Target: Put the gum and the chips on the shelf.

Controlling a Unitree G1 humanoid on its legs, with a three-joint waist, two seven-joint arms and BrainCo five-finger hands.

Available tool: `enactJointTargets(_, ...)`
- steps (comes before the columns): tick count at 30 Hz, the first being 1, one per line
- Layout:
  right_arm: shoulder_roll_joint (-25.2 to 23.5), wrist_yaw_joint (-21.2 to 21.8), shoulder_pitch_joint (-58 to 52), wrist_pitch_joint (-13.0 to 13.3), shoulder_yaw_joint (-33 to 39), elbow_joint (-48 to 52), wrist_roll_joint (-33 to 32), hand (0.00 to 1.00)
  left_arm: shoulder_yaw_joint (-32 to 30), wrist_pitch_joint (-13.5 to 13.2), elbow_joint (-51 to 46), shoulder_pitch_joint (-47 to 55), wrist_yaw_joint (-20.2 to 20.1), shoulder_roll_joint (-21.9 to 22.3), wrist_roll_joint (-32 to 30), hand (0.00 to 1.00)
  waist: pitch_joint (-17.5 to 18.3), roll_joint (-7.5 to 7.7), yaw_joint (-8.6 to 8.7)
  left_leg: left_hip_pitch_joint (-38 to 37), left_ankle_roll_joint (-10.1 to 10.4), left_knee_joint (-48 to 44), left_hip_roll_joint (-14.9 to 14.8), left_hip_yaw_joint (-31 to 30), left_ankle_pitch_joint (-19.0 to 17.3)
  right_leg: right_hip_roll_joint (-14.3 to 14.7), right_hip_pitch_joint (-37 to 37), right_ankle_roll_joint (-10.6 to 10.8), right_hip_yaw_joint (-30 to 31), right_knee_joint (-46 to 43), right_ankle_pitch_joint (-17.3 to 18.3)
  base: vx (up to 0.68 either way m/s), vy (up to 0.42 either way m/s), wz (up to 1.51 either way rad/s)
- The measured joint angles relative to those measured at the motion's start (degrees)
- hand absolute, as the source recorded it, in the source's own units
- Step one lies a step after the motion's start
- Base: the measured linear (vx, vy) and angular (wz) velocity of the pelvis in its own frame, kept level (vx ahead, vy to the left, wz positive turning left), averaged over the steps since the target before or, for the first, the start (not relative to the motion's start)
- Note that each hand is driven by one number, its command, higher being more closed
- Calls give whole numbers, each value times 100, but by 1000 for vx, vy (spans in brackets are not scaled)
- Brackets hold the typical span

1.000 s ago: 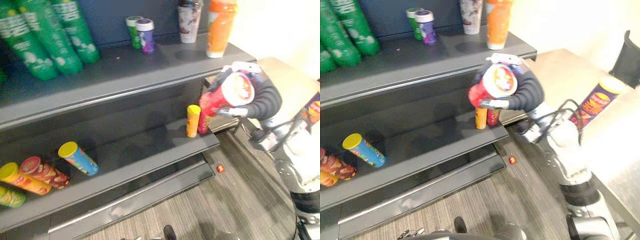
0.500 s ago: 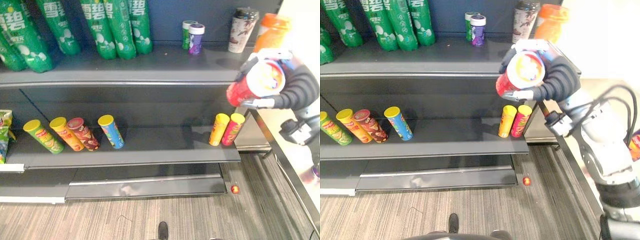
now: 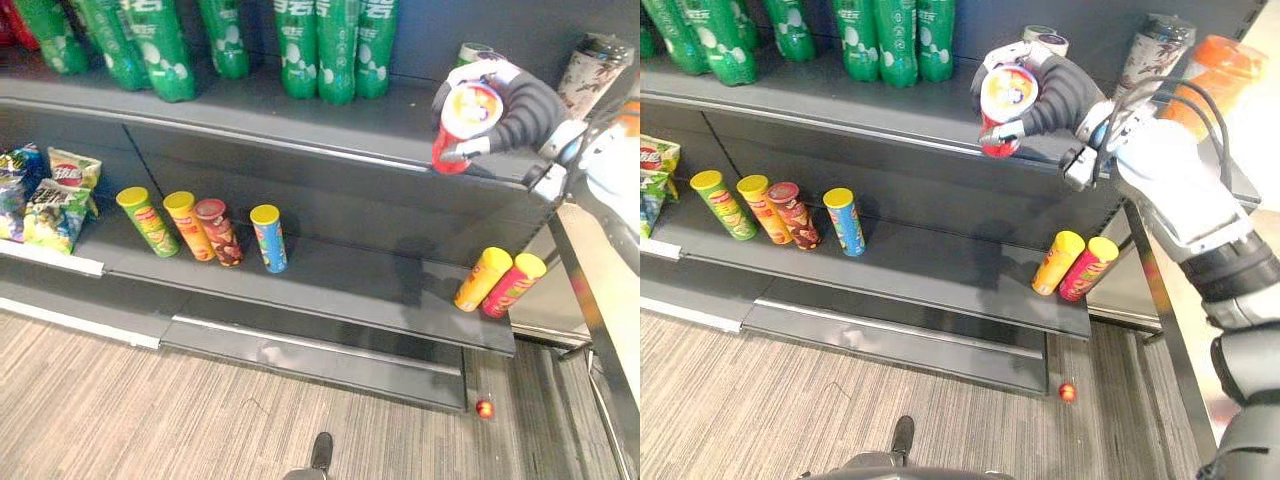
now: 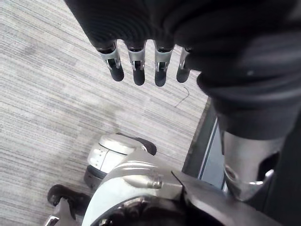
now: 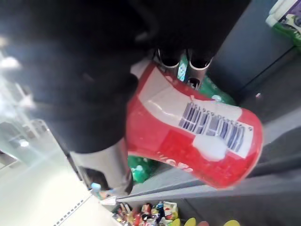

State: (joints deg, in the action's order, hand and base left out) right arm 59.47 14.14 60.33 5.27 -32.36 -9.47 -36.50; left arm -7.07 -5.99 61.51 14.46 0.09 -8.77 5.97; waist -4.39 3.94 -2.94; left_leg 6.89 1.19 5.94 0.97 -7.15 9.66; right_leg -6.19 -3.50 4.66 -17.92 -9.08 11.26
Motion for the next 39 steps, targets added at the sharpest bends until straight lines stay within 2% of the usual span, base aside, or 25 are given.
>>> enactJointTargets(4,-75,-52,394,-172,-213,-830,6,100,0,33,2,-98,-37,-1,63,0,-17,-7,-219,18,24,0,-16,-116,17,32,-24,-29,-117,6,21,-29,-41,15)
enactJointTargets(8,-408,-119,771,-352,-218,-1629,35,100,-1,35,2,-131,-36,0,66,0,-103,-20,-225,25,29,0,-28,-150,20,52,-61,-39,-204,23,29,-5,-35,12)
enactJointTargets(15,-1058,-68,1852,-868,-474,-3487,53,100,15,33,3,-273,-43,-28,65,0,-212,-1,-286,80,100,0,-52,-145,70,100,-62,-43,-209,104,27,27,-20,0)
enactJointTargets(18,-1258,-12,2003,-904,-471,-3959,63,100,84,24,-2,-399,-50,-28,65,0,-242,-25,-376,81,75,-1,-52,-155,108,109,-72,-61,-231,116,39,56,-45,2)
enactJointTargets(24,-1639,-36,2169,-936,-68,-4600,283,100,220,28,-5,-419,-54,-40,64,0,-271,-70,-370,81,98,1,-71,-310,139,160,-123,-118,-359,123,75,3,-47,10)
enactJointTargets(31,-2022,-106,2169,-1020,452,-4811,526,100,229,47,-4,-426,-101,-33,55,0,-310,-130,-368,59,166,2,-162,-306,87,250,-169,-135,-366,199,80,-40,-31,0)
enactJointTargets(39,-2174,-115,2160,-1002,799,-4928,545,100,342,114,-4,-474,-107,-49,55,0,-317,-140,-364,57,166,2,-165,-285,113,251,-175,-135,-350,192,79,0,0,0)
